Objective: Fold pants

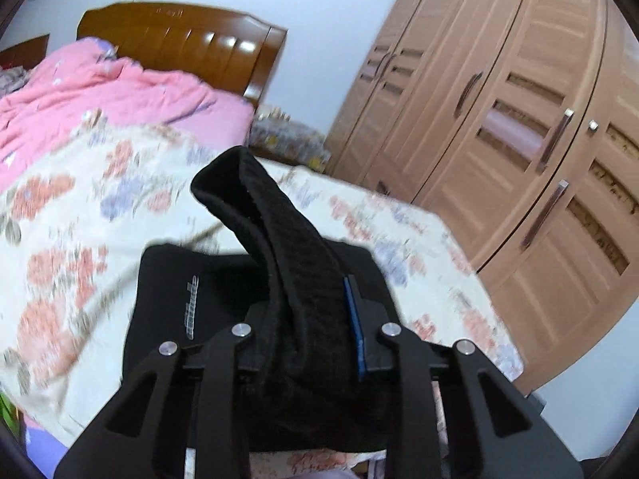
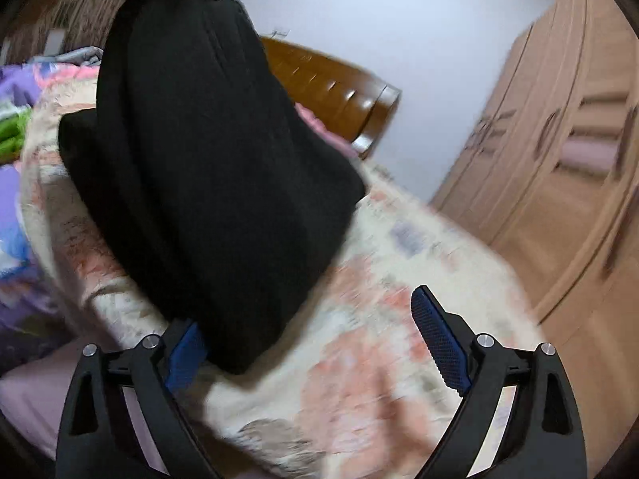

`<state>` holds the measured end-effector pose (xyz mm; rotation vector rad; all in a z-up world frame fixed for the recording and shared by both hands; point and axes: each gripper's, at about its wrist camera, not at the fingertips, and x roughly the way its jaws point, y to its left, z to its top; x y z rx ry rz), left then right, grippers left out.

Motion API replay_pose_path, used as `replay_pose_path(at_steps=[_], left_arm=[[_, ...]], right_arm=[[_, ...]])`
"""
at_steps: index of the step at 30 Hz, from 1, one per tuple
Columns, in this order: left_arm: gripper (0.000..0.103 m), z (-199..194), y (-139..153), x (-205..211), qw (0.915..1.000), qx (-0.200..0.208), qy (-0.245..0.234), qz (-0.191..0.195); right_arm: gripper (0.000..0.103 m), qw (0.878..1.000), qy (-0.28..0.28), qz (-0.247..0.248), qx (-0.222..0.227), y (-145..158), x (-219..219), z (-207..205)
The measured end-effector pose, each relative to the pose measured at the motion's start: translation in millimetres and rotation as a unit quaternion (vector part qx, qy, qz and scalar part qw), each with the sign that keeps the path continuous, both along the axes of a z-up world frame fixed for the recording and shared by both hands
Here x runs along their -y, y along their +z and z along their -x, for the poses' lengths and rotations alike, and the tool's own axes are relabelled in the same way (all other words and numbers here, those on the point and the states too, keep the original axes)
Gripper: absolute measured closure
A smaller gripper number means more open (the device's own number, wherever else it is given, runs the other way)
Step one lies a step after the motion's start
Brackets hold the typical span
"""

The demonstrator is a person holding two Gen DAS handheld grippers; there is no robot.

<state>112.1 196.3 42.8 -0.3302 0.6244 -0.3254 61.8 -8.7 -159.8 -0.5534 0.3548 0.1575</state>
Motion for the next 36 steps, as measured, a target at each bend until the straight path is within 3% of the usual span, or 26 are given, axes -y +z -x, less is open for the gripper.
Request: replay_pose_path(at_steps=[2,5,7,9,10,11,13,14,18,20,21,23,24,25,26,27,29,31,34,36], left_arm=[[0.077,3,16,-8,0.9998,0.019,0.002,0.001],[0.077,8,20,-34,0.9993,0.026,0.013,0.023],[0.077,6,-9,-56,0.9988,0.000,0.039,0.028],[0.077,-2,-60,-79,0.9950,-0.051,0.070,0.050],[0.077,-5,-103,-95,0.9891,-0.090,0.084,0.082],[0.077,-5,-122,-102,0.9858,-0.100,0.089,0.101],[0.077,11,-148,-122,0.9728,-0.062,0.084,0.207],[0.077,13,-147,-122,0.9724,-0.060,0.087,0.208],[0.077,15,-112,-96,0.9875,-0.053,0.102,0.109],[0.075,12,-113,-96,0.9846,-0.077,0.111,0.111],[0.068,10,-119,-98,0.9820,-0.094,0.116,0.116],[0.064,12,-126,-104,0.9802,-0.091,0.111,0.136],[0.057,15,-125,-108,0.9781,-0.091,0.107,0.154],[0.035,19,-121,-110,0.9776,-0.089,0.111,0.155],[0.019,25,-112,-112,0.9779,-0.083,0.134,0.137],[0.005,37,-97,-113,0.9769,-0.062,0.181,0.096],[0.004,52,-64,-103,0.9757,-0.007,0.219,0.011],[0.004,45,-37,-83,0.9823,0.017,0.183,-0.034],[0.002,4,-16,-39,0.9903,0.016,0.105,-0.089],[0.002,-36,-19,-17,0.9917,-0.008,0.055,-0.116]], right_arm=[[0.013,1.000,-0.007,-0.002,0.020,10,-1,2],[0.013,1.000,-0.009,0.005,-0.006,6,-7,-8],[0.012,0.999,-0.010,0.015,-0.035,-5,-10,-15],[0.012,0.999,-0.009,0.008,-0.037,-7,-7,-16],[0.012,0.999,-0.007,0.009,-0.042,-6,-5,-17],[0.012,0.999,-0.006,0.009,-0.044,-6,-5,-18],[0.012,0.999,-0.007,0.011,-0.043,-6,-3,-17],[0.012,0.999,-0.007,0.011,-0.045,-7,-3,-18],[0.012,0.999,-0.009,0.002,-0.053,-6,1,-21],[0.011,0.998,-0.007,-0.003,-0.057,-8,2,-25],[0.011,0.998,-0.003,-0.004,-0.060,-7,3,-25],[0.011,0.996,0.021,-0.001,-0.082,-5,6,-24],[0.011,0.994,0.036,-0.002,-0.099,-4,9,-21],[0.011,0.991,0.067,-0.014,-0.117,0,17,-16],[0.011,0.986,0.096,-0.041,-0.127,8,30,-9],[0.011,0.983,0.111,-0.065,-0.135,13,38,-6],[0.011,0.963,0.137,-0.164,-0.164,35,69,-13],[0.011,0.948,0.134,-0.231,-0.176,58,83,-41],[0.011,0.944,0.134,-0.252,-0.167,82,66,-91],[0.011,0.937,0.150,-0.252,-0.190,86,39,-127]])
